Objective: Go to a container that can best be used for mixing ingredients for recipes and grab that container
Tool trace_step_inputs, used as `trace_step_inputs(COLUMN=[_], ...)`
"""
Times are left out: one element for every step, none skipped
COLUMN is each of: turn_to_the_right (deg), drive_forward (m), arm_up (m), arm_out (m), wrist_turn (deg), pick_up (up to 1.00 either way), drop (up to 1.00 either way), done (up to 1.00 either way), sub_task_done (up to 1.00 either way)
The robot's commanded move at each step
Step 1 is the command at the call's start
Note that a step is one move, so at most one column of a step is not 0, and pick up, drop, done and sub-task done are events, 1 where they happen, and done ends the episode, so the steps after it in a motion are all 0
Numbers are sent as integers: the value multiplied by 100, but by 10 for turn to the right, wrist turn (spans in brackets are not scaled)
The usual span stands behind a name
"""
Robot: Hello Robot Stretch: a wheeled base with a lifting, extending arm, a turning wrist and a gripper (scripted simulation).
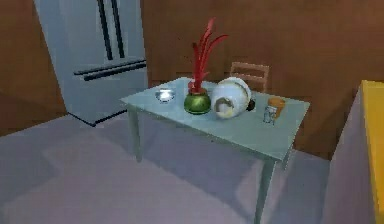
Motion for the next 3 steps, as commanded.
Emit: trace_step_inputs(turn_to_the_right=[0,-450,-90], drive_forward=[55,0,0], arm_up=[0,0,0], arm_out=[0,0,0], wrist_turn=[0,0,0], pick_up=[0,0,0], drop=[0,0,0], done=[0,0,0], sub_task_done=[0,0,0])
